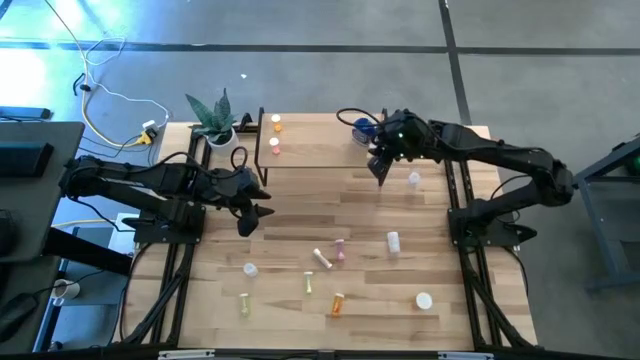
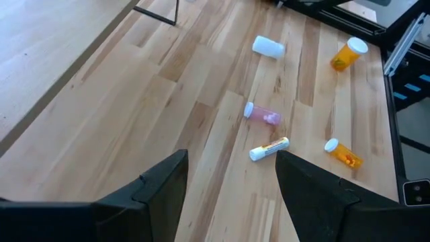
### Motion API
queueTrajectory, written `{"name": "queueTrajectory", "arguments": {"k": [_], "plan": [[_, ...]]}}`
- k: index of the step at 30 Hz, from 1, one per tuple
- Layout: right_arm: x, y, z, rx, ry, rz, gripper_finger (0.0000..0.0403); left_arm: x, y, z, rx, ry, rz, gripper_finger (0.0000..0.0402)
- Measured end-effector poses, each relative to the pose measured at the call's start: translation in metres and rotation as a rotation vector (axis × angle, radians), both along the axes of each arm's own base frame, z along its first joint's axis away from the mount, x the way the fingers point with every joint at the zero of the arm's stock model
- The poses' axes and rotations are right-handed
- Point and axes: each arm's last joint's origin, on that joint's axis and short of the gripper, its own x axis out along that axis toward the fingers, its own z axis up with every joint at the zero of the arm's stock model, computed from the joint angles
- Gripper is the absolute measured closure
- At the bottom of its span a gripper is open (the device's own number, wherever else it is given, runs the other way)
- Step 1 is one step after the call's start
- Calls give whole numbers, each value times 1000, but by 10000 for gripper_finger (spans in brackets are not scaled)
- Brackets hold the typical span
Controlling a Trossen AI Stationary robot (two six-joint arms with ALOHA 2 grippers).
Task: Pick and place medicine bottles onto shelf by color
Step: Put the right yellow pill bottle on the shelf
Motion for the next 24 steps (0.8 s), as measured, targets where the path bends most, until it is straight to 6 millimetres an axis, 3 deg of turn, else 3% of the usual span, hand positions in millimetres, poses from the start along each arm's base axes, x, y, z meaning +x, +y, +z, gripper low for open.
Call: {"name": "queueTrajectory", "arguments": {"k": [7,17,24], "plan": [[-4,-11,-7,-1,75,0,296,0,0,0,-16,-5,16,188],[12,-18,-28,48,147,28,296,0,0,0,-21,-11,25,188],[13,-18,-30,52,154,25,296,0,0,0,-20,-10,25,188]]}}
